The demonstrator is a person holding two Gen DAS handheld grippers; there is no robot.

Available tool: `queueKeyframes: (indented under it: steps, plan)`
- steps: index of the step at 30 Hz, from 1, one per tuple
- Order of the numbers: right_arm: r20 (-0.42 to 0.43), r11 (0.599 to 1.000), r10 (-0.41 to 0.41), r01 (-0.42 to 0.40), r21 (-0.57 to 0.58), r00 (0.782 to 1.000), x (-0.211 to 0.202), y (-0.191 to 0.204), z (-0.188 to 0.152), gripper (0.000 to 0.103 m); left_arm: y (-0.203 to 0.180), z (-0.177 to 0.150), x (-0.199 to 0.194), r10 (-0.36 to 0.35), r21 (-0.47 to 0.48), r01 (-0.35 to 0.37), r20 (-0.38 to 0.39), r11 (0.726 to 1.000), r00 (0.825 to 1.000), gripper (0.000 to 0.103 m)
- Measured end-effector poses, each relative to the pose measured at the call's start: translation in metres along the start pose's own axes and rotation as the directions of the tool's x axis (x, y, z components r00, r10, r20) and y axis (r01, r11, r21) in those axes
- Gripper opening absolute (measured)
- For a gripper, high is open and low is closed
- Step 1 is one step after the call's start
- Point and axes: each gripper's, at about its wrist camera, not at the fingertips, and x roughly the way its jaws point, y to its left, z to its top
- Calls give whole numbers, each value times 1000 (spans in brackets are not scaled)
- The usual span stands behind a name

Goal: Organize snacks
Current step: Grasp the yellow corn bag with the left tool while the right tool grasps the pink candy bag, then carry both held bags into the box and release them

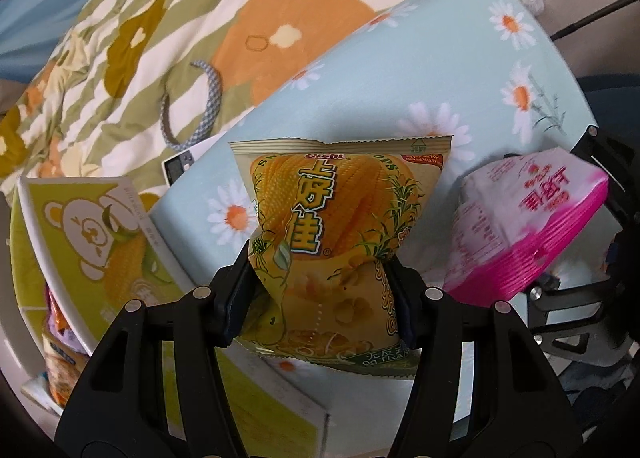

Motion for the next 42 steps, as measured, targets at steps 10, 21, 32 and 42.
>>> queueKeyframes:
  steps: [10, 21, 32, 42]
  plan:
    - [47, 997, -68, 67, 25, 997, -54, -22, 0, 49, -14, -15, -51, -31, -110, 46, 141, 993, 990, 56]
    - [152, 998, -56, 60, -19, 987, -139, -9, 41, 49, 27, -85, -152, 9, -349, 142, 399, 926, 917, 56]
    - [252, 998, 55, -44, -52, 966, -154, 75, 120, 49, 131, -212, -188, 177, -560, 126, 456, 819, 872, 56]
    - [270, 992, 111, -121, 20, 956, -123, 156, 172, 49, 196, -284, -155, 235, -609, 79, 419, 789, 877, 56]
